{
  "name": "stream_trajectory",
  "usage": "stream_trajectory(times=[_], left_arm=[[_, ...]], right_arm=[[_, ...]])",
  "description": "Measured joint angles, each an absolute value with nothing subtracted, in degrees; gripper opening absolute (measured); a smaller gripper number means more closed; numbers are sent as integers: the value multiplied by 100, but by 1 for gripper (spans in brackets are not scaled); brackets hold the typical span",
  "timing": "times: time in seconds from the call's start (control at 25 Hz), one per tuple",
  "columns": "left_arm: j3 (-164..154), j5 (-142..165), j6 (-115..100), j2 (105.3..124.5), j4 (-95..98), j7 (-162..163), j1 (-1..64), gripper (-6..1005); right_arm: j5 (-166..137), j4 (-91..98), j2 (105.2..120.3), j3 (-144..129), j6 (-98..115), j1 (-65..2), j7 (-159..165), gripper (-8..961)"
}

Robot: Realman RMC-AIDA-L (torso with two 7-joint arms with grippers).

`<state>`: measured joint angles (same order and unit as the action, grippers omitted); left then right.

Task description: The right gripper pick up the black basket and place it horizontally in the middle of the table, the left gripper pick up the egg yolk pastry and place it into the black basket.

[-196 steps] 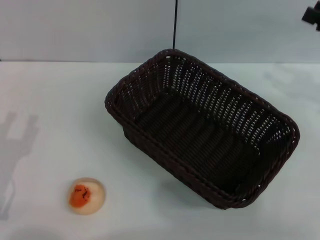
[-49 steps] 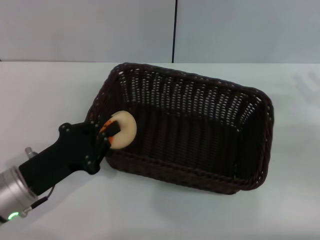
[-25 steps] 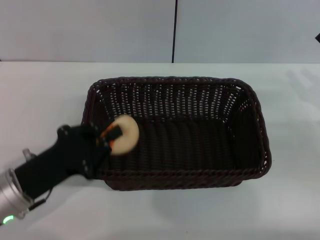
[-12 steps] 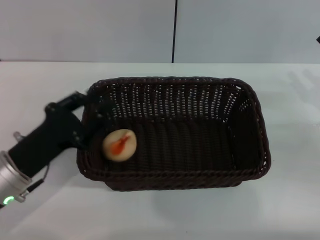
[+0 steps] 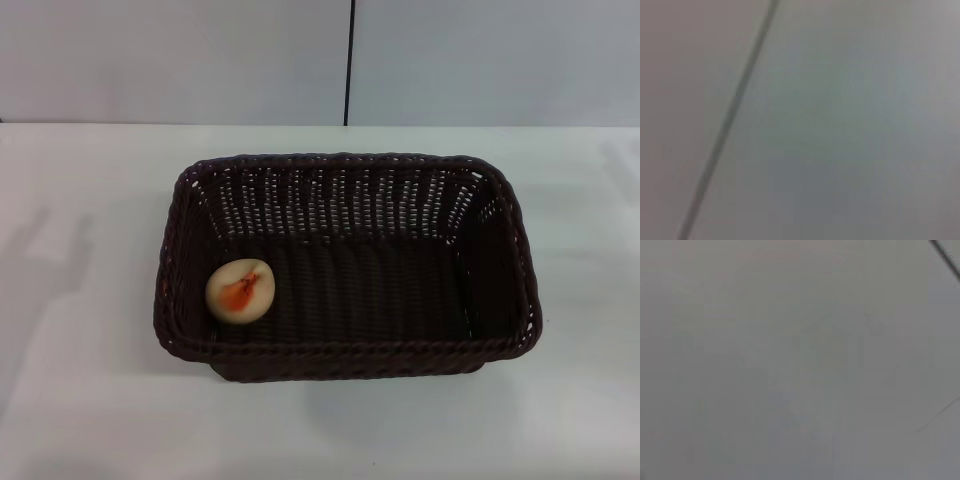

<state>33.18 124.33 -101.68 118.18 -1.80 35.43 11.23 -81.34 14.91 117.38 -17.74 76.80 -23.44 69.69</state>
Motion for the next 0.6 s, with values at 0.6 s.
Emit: stream_trajectory(times=[0.6], left_arm=[[3875, 12437, -10155, 11839, -219, 3697, 852, 570]], right_arm=[[-7983, 1538, 11742, -1775, 7671, -2285, 6969, 589]])
